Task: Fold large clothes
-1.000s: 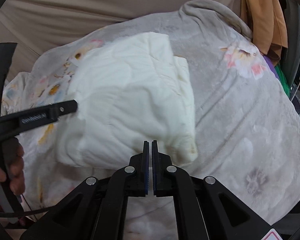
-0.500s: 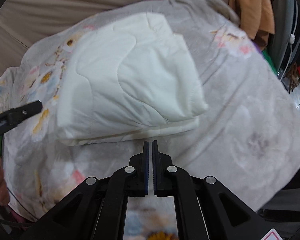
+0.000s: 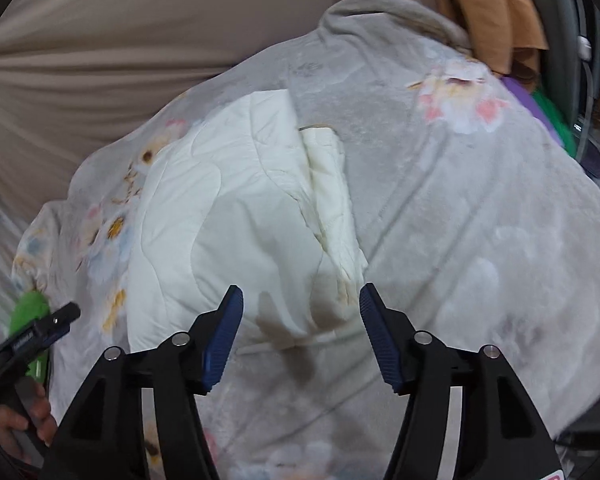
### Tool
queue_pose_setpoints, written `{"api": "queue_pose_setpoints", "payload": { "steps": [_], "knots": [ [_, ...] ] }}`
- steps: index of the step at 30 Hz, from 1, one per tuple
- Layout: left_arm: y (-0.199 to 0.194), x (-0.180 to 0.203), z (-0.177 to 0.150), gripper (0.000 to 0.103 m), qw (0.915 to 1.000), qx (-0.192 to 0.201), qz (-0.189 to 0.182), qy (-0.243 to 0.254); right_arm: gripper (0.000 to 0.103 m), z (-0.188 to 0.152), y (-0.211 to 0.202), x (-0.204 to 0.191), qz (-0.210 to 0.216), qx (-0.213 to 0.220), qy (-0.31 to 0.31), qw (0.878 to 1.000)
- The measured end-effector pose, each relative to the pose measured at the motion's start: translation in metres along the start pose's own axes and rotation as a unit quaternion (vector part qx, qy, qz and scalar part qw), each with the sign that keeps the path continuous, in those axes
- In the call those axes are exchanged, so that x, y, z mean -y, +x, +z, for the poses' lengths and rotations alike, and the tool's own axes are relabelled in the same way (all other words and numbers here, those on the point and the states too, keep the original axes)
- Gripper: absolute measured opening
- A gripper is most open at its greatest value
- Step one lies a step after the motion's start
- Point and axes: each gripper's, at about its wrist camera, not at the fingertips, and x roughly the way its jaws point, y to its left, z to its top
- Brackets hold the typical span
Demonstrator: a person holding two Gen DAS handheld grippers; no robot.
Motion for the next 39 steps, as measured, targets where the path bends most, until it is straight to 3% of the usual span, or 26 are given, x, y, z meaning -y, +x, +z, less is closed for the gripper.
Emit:
{"api": "queue_pose_setpoints", "payload": {
  "steps": [5, 9, 10, 11, 12, 15, 19, 22, 24, 28, 31, 35, 39],
  "knots": [
    [0.003, 0.026, -0.002, 0.075, 0.9989, 0.002, 0.015, -0.043, 0.061, 0.021, 0.036, 0.024, 0.058, -0.057, 0.0, 0.997],
    [0.001, 0.039, 0.0, 0.075, 0.9995, 0.006, 0.012, -0.029, 0.059, 0.035, 0.05, 0.022, 0.086, -0.061, 0.004, 0.994],
    [0.001, 0.041, 0.001, 0.076, 0.9996, 0.01, 0.015, -0.02, 0.054, 0.036, 0.053, 0.019, 0.095, -0.059, 0.003, 0.994],
    [0.003, 0.041, 0.003, 0.076, 0.9998, 0.009, 0.016, -0.01, 0.035, 0.036, 0.056, 0.016, 0.1, -0.059, -0.004, 0.993],
    [0.005, 0.04, 0.006, 0.076, 0.9999, 0.003, 0.015, -0.004, 0.023, 0.034, 0.06, 0.011, 0.1, -0.067, -0.007, 0.993],
    [0.004, 0.035, 0.015, 0.076, 0.9999, 0.009, 0.007, 0.008, 0.016, 0.034, 0.039, -0.003, 0.092, -0.026, -0.018, 0.995],
    [0.012, 0.034, 0.024, 0.076, 0.9999, 0.007, -0.003, 0.011, 0.014, 0.033, 0.02, -0.009, 0.075, 0.016, -0.037, 0.996],
    [0.027, 0.036, 0.026, 0.076, 0.9999, 0.001, 0.0, 0.015, 0.016, 0.014, 0.078, 0.009, 0.022, -0.056, -0.04, 0.997],
    [0.038, 0.04, 0.023, 0.076, 0.9996, -0.011, 0.007, 0.024, 0.016, 0.008, 0.09, 0.018, 0.013, -0.074, -0.034, 0.997],
    [0.042, 0.047, 0.019, 0.076, 0.9993, -0.013, 0.011, 0.033, 0.017, 0.025, 0.058, 0.005, 0.024, -0.055, -0.034, 0.998],
    [0.045, 0.052, 0.017, 0.076, 0.999, -0.016, 0.016, 0.037, 0.018, 0.034, 0.042, -0.012, 0.003, -0.026, -0.08, 0.996],
    [0.05, 0.058, 0.013, 0.076, 0.9986, -0.02, 0.021, 0.044, 0.022, 0.016, 0.092, -0.014, -0.046, -0.076, -0.135, 0.987],
    [0.051, 0.062, 0.013, 0.076, 0.9979, -0.016, 0.031, 0.055, 0.024, 0.027, 0.066, -0.009, -0.019, -0.065, -0.092, 0.994]
  ]
}}
